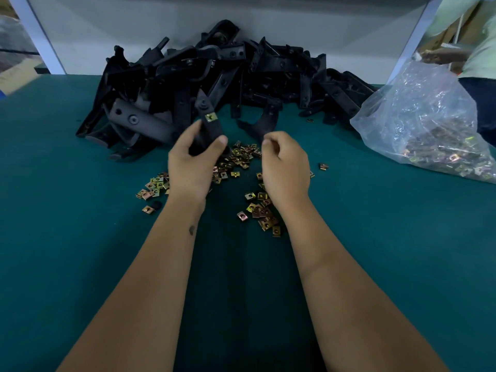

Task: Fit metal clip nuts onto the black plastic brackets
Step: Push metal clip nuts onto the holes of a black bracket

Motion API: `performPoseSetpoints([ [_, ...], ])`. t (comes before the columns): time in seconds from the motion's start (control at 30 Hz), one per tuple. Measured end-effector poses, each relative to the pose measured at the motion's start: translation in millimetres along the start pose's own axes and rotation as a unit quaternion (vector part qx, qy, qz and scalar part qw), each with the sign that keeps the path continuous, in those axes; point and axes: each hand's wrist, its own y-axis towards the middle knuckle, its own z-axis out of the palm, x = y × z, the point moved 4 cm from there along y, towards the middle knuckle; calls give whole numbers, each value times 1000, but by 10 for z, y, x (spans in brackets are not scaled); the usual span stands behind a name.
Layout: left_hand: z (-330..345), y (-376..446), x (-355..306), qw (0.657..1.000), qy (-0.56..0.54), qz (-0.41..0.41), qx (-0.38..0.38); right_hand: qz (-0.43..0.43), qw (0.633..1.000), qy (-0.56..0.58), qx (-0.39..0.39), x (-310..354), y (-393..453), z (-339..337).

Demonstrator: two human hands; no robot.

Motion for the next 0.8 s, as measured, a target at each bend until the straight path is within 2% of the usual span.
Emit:
performPoseSetpoints([
  [0.17, -137, 62, -13, 999, -4, -3, -32, -58, 991, -104, 68, -17, 8, 83],
  [0.3, -139, 74, -6, 999, -9, -5, -31, -141, 962, -191, 134, 65, -68, 213],
  [0.43, -114, 71, 6, 1000, -19, -6, -21, -159, 938, -259, 168, 60, -94, 272],
  [0.63, -74, 71, 33, 999, -41, 6, 2, -127, 954, -212, 171, 45, -88, 259],
  [0.7, -69, 73, 38, 999, -48, 6, 5, -86, 973, -145, 158, 29, -82, 242],
  [0.8, -49, 70, 56, 998, -53, 0, 24, -8, 991, 19, 130, 33, -53, 195],
])
